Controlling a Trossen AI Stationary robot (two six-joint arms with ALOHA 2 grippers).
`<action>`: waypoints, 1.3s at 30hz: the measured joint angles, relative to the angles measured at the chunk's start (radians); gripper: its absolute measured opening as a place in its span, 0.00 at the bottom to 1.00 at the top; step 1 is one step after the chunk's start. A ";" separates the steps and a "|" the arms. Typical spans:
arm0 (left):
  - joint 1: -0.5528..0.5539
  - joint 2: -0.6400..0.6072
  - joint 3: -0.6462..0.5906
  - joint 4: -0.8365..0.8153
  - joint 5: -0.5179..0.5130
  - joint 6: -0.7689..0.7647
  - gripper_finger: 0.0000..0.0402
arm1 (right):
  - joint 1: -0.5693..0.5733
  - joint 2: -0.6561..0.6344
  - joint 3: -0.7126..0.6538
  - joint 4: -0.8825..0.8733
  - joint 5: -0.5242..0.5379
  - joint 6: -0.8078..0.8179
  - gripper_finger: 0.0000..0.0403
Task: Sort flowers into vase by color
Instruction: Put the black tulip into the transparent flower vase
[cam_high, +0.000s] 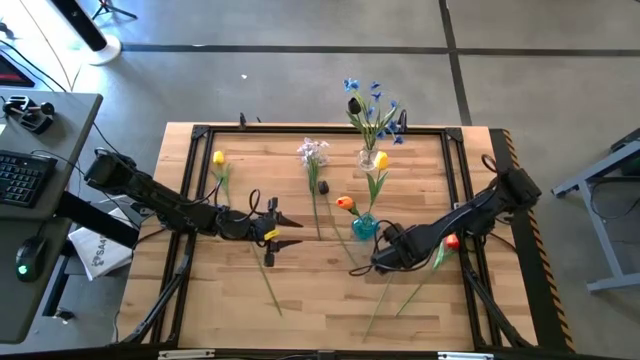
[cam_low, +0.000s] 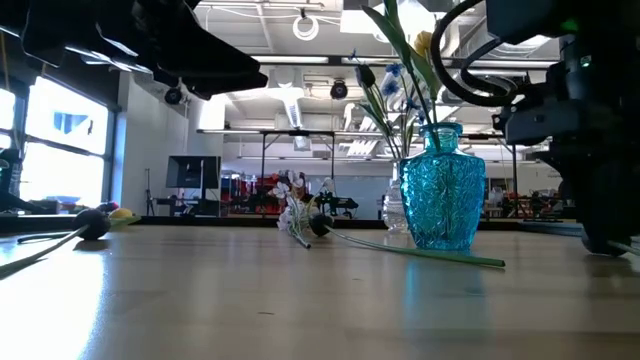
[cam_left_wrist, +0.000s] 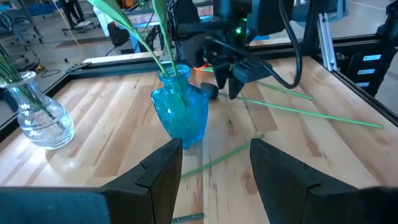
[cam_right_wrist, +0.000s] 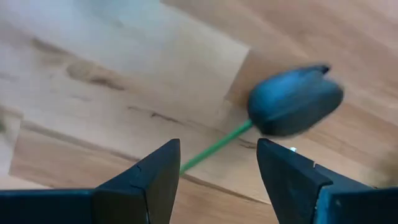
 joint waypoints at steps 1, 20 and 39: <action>0.000 0.000 0.000 0.000 0.000 -0.007 0.44 | 0.000 0.000 0.000 -0.002 0.002 0.012 0.52; -0.002 0.000 0.000 -0.001 0.002 -0.021 0.44 | -0.005 -0.001 -0.119 0.272 -0.081 0.127 0.52; -0.002 0.000 0.000 0.004 0.001 -0.023 0.44 | 0.026 -0.010 -0.115 0.139 0.023 0.128 0.04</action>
